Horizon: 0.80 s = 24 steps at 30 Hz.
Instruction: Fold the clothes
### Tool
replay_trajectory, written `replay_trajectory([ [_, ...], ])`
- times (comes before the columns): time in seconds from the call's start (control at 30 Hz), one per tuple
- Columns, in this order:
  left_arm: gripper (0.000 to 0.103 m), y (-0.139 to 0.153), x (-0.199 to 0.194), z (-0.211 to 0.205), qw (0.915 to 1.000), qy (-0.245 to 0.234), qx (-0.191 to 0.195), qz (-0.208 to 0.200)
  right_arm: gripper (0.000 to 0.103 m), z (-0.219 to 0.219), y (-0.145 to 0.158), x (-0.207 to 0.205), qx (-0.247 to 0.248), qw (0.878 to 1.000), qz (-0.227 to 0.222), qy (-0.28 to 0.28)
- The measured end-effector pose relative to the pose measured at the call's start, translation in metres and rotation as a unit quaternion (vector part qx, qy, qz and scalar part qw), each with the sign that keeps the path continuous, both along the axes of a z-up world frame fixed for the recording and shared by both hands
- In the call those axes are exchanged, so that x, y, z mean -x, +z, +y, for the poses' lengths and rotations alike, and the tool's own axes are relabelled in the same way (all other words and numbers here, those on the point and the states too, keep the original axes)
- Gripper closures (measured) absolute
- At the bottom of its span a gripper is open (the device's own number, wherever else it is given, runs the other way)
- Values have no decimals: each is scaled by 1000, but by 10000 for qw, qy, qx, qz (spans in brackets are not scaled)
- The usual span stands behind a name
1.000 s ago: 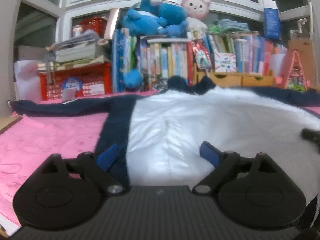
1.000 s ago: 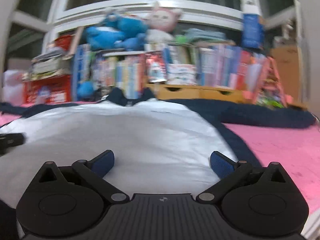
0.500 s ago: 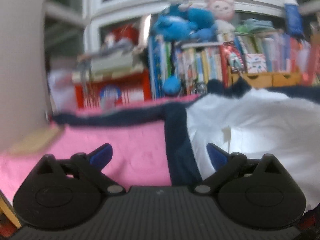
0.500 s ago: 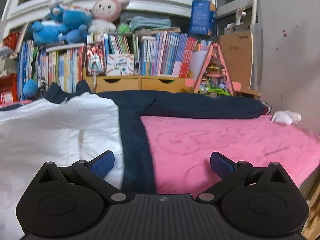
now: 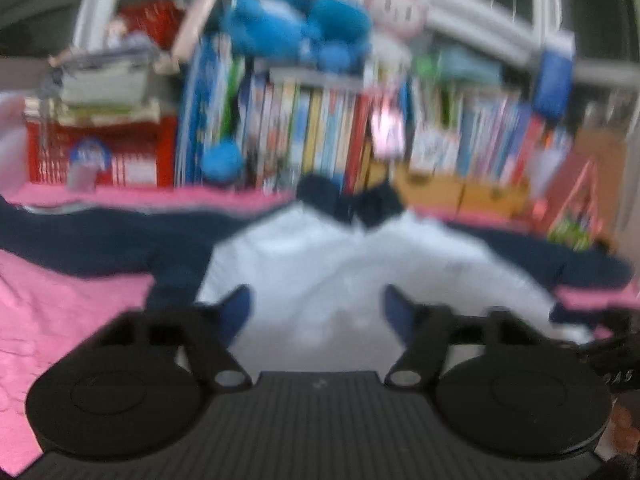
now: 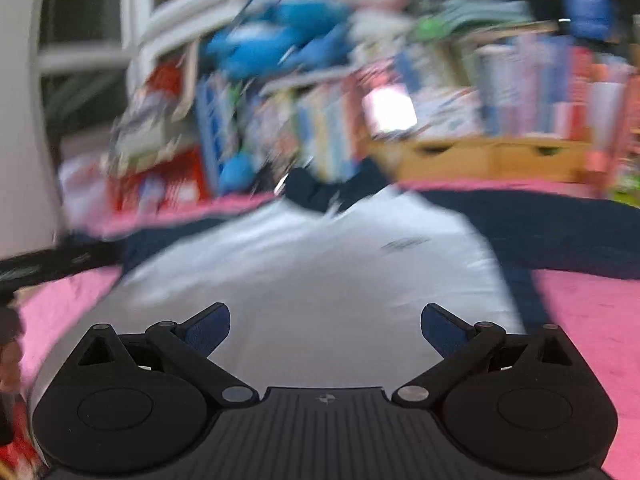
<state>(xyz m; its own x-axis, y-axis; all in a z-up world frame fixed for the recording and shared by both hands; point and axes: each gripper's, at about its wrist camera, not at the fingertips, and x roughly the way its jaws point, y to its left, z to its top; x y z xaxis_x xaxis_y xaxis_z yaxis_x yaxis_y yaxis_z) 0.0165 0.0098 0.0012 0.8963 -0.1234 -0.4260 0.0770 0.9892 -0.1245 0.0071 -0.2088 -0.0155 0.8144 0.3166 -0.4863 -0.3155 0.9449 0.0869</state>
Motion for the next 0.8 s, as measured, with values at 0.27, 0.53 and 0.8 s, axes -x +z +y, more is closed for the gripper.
replay_trajectory([
  [0.27,52,-31,-35,25,9934,408,-585,894,7,-7,-23,-52,753,9943,726,-213],
  [0.53,48,-27,-32,68,9805,1204,-1224,953,5,-87,-27,-80,953,9821,778,-1427],
  [0.8,50,19,-15,65,9945,413,-871,412,31,-129,7,-66,1030,9741,592,-1923],
])
